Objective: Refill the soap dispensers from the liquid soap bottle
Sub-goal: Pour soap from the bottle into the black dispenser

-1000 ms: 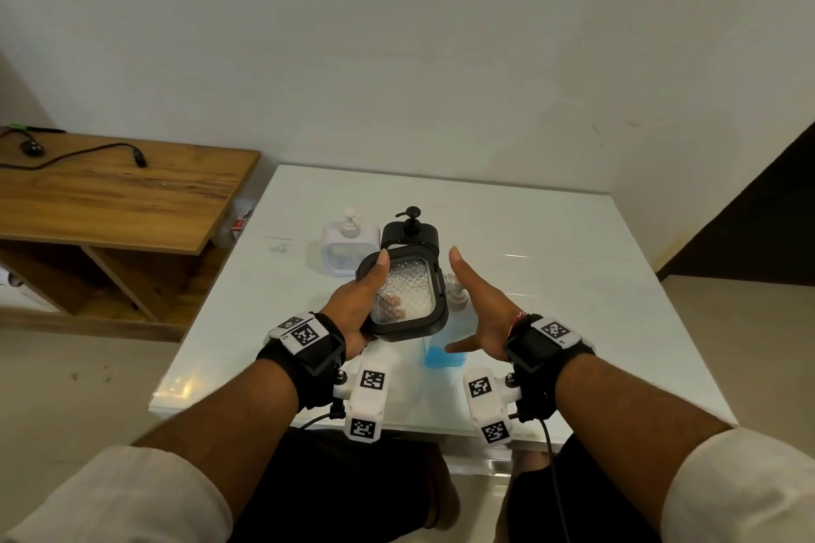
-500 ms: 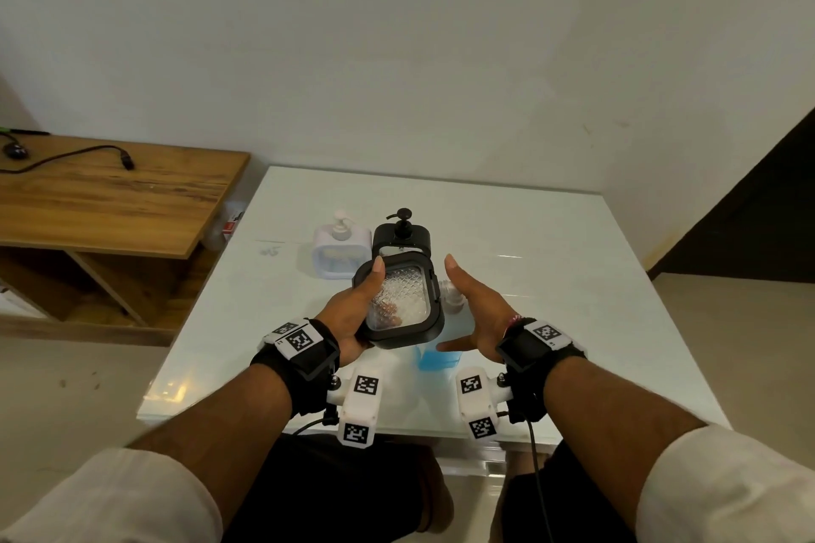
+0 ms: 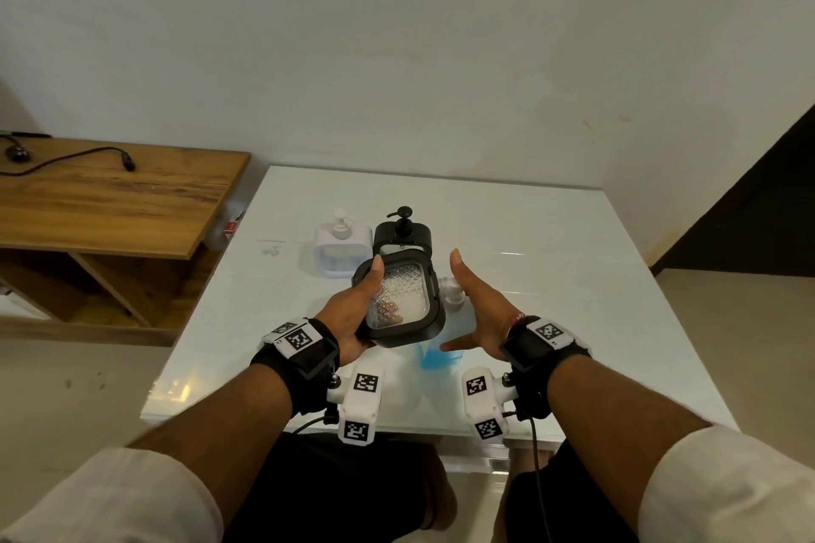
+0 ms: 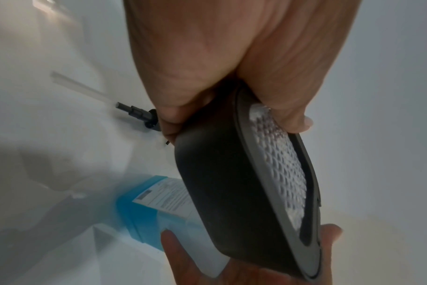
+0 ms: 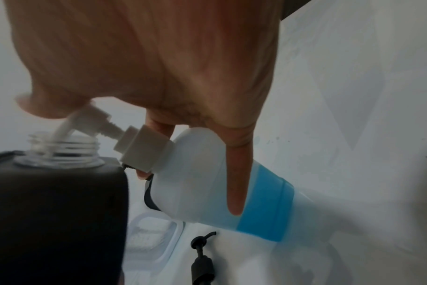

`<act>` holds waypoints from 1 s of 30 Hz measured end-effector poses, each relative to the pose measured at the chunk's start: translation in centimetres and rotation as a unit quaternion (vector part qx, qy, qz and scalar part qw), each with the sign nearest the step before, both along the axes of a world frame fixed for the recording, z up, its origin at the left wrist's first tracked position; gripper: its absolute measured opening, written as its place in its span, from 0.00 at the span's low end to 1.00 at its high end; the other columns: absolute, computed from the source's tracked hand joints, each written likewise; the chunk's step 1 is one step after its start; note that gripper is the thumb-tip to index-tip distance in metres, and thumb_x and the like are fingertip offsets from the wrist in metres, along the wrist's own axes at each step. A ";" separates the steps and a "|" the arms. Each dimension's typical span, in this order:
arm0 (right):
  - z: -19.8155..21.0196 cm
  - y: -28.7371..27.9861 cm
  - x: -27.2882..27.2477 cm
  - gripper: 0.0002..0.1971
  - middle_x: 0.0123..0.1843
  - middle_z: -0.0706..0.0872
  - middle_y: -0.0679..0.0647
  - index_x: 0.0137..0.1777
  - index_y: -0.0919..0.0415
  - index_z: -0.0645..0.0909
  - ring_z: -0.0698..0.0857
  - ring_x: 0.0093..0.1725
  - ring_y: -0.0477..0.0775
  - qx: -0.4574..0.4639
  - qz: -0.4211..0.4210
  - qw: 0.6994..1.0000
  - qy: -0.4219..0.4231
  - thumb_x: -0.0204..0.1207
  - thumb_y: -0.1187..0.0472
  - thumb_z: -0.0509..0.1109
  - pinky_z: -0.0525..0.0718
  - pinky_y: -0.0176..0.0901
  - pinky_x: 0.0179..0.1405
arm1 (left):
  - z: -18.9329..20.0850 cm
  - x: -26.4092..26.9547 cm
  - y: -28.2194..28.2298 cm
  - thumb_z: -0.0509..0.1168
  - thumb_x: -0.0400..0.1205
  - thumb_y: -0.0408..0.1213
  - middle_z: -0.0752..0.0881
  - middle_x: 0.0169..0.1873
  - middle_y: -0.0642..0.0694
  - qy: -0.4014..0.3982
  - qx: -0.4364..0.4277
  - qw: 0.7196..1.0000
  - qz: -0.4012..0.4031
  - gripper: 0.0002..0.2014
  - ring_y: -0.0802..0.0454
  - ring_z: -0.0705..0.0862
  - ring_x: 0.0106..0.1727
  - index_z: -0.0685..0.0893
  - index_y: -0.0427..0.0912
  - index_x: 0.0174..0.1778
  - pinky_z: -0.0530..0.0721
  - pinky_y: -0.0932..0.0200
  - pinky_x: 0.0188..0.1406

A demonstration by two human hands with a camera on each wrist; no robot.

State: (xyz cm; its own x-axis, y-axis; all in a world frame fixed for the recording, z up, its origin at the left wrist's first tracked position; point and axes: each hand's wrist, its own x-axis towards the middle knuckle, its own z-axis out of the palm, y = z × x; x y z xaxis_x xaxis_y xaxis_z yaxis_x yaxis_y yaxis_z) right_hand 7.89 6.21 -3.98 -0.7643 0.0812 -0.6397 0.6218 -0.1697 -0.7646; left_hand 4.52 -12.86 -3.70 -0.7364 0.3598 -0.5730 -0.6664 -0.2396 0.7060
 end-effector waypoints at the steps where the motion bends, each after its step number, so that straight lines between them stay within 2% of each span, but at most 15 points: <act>1: -0.1 0.1 0.0 0.60 0.68 0.82 0.62 0.71 0.49 0.77 0.85 0.62 0.68 -0.003 0.006 1.000 0.000 0.38 0.14 0.70 0.89 0.65 0.48 | 0.0 0.0 0.0 0.64 0.85 0.59 0.92 0.61 0.40 -0.001 0.006 1.000 0.004 0.25 0.42 0.90 0.62 0.85 0.45 0.69 0.88 0.47 0.53; 4: 0.2 0.0 0.0 0.54 0.64 0.85 0.61 0.68 0.50 0.80 0.85 0.62 0.67 0.007 0.014 1.000 0.019 0.43 0.17 0.71 0.87 0.68 0.51 | 0.0 -0.2 -0.1 0.63 0.85 0.58 0.91 0.62 0.40 -0.003 0.014 1.000 0.009 0.24 0.43 0.90 0.61 0.85 0.45 0.69 0.89 0.48 0.50; 6: 0.5 -0.1 0.0 0.49 0.64 0.85 0.62 0.67 0.53 0.81 0.84 0.61 0.68 0.024 0.005 0.999 0.026 0.49 0.21 0.70 0.87 0.70 0.51 | -0.1 -0.2 0.0 0.63 0.86 0.58 0.93 0.58 0.42 -0.002 0.015 1.000 0.006 0.22 0.44 0.91 0.57 0.85 0.46 0.66 0.89 0.49 0.48; 8: 0.5 -0.1 0.0 0.49 0.65 0.84 0.63 0.67 0.55 0.80 0.84 0.61 0.68 0.036 -0.006 0.999 0.026 0.51 0.22 0.69 0.87 0.70 0.50 | -0.1 -0.1 0.3 0.62 0.86 0.58 0.94 0.56 0.43 0.001 0.013 1.000 0.000 0.21 0.45 0.91 0.56 0.86 0.47 0.65 0.89 0.49 0.48; 13: 0.0 0.1 0.1 0.56 0.69 0.81 0.60 0.69 0.48 0.79 0.83 0.64 0.67 0.011 0.021 1.000 0.012 0.42 0.15 0.69 0.89 0.64 0.46 | -0.1 -0.1 0.2 0.64 0.84 0.59 0.92 0.62 0.42 0.006 0.014 1.000 0.001 0.25 0.43 0.90 0.62 0.84 0.46 0.70 0.89 0.48 0.51; 17: 0.4 -0.2 0.2 0.41 0.61 0.87 0.59 0.61 0.47 0.83 0.86 0.60 0.63 0.041 0.036 0.998 0.040 0.55 0.20 0.62 0.89 0.65 0.51 | -0.1 -0.2 0.0 0.63 0.85 0.58 0.92 0.61 0.41 0.006 0.019 1.000 0.010 0.23 0.44 0.91 0.59 0.85 0.46 0.69 0.89 0.48 0.50; 21: 0.8 -0.1 0.3 0.33 0.58 0.88 0.60 0.55 0.48 0.84 0.86 0.57 0.65 0.056 0.026 0.997 0.048 0.62 0.24 0.61 0.89 0.65 0.48 | -0.3 -0.2 0.3 0.63 0.86 0.58 0.94 0.56 0.43 0.004 0.016 1.000 0.005 0.22 0.46 0.93 0.53 0.85 0.46 0.66 0.90 0.50 0.46; 23: 0.7 0.0 0.3 0.36 0.60 0.87 0.60 0.58 0.49 0.84 0.86 0.58 0.65 0.050 0.034 0.997 0.043 0.61 0.22 0.61 0.90 0.63 0.46 | -0.2 -0.2 0.3 0.63 0.85 0.58 0.93 0.57 0.43 0.003 0.015 1.000 0.003 0.23 0.46 0.93 0.54 0.85 0.46 0.67 0.90 0.51 0.45; 26: 0.3 0.1 0.4 0.49 0.61 0.87 0.60 0.66 0.47 0.81 0.87 0.59 0.64 0.045 0.053 0.997 0.027 0.51 0.14 0.62 0.90 0.60 0.45 | -0.2 -0.2 0.2 0.63 0.86 0.58 0.94 0.56 0.43 0.004 0.021 1.000 0.003 0.22 0.47 0.93 0.53 0.86 0.45 0.65 0.90 0.50 0.46; 28: 0.1 0.1 0.3 0.49 0.60 0.88 0.60 0.67 0.48 0.81 0.87 0.59 0.64 0.054 0.057 0.996 0.034 0.54 0.15 0.60 0.90 0.60 0.45 | -0.1 -0.2 0.1 0.63 0.86 0.58 0.94 0.54 0.44 0.007 0.020 1.000 0.005 0.21 0.47 0.93 0.52 0.86 0.46 0.64 0.90 0.50 0.46; 30: 0.3 0.0 0.2 0.43 0.59 0.88 0.61 0.65 0.51 0.82 0.87 0.58 0.64 0.067 0.048 0.995 0.047 0.62 0.20 0.59 0.90 0.62 0.46 | -0.1 -0.3 0.1 0.64 0.85 0.58 0.94 0.56 0.43 0.008 0.017 1.000 0.006 0.23 0.46 0.93 0.54 0.85 0.45 0.67 0.90 0.49 0.48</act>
